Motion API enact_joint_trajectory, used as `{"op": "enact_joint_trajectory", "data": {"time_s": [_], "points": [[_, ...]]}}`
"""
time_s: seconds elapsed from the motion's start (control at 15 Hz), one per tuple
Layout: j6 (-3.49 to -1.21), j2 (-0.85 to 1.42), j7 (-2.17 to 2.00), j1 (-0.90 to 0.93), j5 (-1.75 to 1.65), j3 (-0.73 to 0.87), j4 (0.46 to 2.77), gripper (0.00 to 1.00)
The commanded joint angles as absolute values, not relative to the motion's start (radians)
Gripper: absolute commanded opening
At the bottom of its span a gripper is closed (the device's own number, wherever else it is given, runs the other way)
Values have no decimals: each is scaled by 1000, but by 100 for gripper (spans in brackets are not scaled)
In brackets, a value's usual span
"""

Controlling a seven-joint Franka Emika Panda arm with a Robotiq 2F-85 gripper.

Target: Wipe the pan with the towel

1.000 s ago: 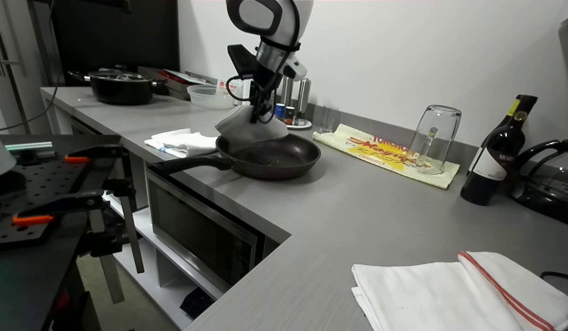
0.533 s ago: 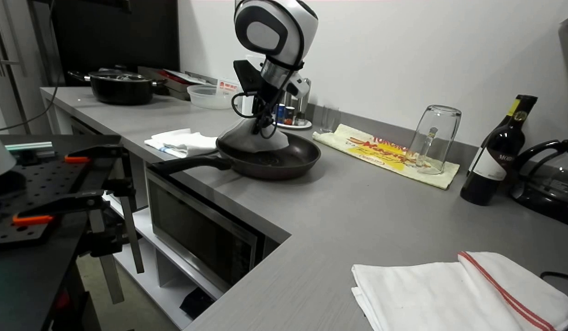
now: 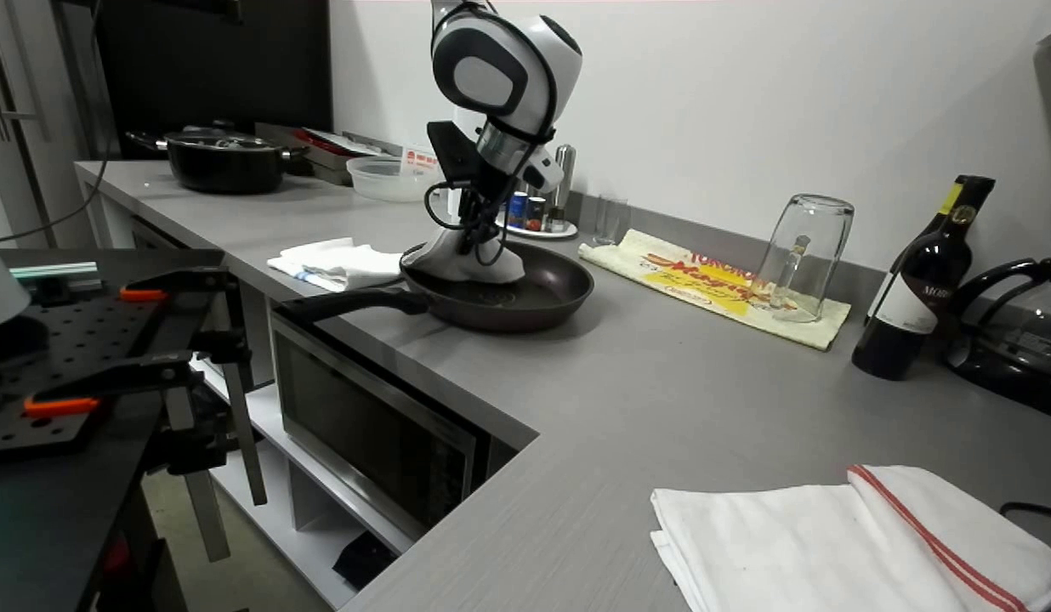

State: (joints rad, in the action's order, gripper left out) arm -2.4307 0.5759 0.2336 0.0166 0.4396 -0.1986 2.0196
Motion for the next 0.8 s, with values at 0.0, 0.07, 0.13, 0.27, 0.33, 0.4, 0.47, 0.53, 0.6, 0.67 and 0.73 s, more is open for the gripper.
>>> {"op": "enact_joint_trajectory", "data": {"time_s": [0.0,0.07,0.13,0.27,0.33,0.4,0.47,0.53,0.6,0.67,0.73], "points": [[-2403,584,247,0,425,-219,2006,4],[-2401,584,248,0,425,-220,2010,4],[-2400,584,248,1,424,-220,2012,4],[-2398,585,249,5,418,-218,2021,4],[-2405,586,249,9,412,-216,2029,4],[-2412,588,248,12,405,-214,2034,4],[-2423,592,246,19,390,-210,2042,4],[-2433,595,242,25,373,-206,2048,4],[-2444,600,240,32,352,-202,2054,4],[-2452,603,238,34,334,-201,2059,4],[-2462,609,235,38,314,-199,2063,4]]}}
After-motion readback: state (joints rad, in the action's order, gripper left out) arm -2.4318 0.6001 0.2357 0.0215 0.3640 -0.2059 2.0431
